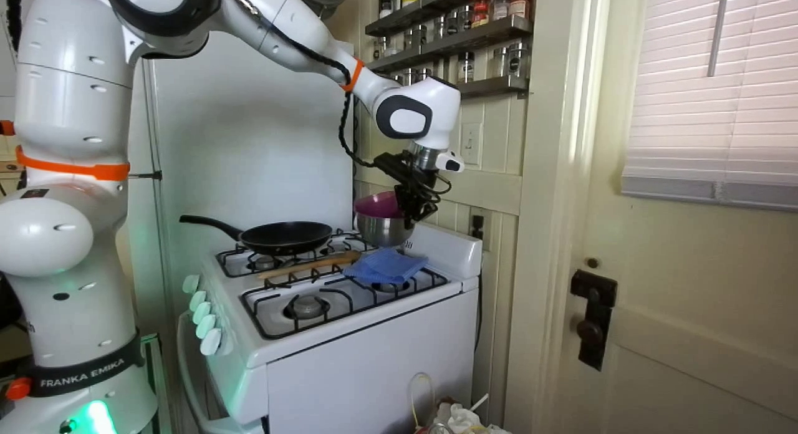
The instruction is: Put the purple bowl in the silver bowl then move the bowl to the right.
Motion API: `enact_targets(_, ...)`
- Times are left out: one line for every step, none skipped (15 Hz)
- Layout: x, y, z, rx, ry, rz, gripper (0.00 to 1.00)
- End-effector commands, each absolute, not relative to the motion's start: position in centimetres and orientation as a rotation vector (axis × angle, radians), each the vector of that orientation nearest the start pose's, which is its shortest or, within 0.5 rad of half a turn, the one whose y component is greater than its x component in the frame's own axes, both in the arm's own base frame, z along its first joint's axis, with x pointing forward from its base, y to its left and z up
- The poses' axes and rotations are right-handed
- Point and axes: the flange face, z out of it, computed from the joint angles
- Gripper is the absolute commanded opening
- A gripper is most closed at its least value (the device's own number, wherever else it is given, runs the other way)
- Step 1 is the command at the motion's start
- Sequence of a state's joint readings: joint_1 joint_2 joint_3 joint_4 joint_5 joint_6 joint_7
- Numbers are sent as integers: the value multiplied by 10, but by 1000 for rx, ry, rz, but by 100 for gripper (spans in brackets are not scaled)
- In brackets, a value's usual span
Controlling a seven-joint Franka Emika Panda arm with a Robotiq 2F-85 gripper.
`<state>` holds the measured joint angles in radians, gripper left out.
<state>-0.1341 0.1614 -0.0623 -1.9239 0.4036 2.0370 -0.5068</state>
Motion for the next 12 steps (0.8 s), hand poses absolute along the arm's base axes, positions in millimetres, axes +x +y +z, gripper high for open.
enact_targets(595, -101, 397, -2777, -115, -126, 2)
enact_targets(597, -102, 391, -2782, -105, -118, 2)
enact_targets(598, -104, 387, -2782, -98, -116, 2)
enact_targets(599, -105, 383, -2786, -90, -111, 2)
enact_targets(601, -107, 379, -2789, -80, -105, 2)
enact_targets(603, -109, 377, -2794, -66, -109, 2)
enact_targets(604, -110, 374, -2794, -52, -110, 2)
enact_targets(606, -111, 372, -2793, -40, -119, 2)
enact_targets(608, -111, 369, -2788, -30, -124, 2)
enact_targets(611, -112, 367, -2786, -19, -128, 2)
enact_targets(613, -112, 364, -2783, -8, -131, 2)
enact_targets(616, -112, 362, -2779, 5, -133, 2)
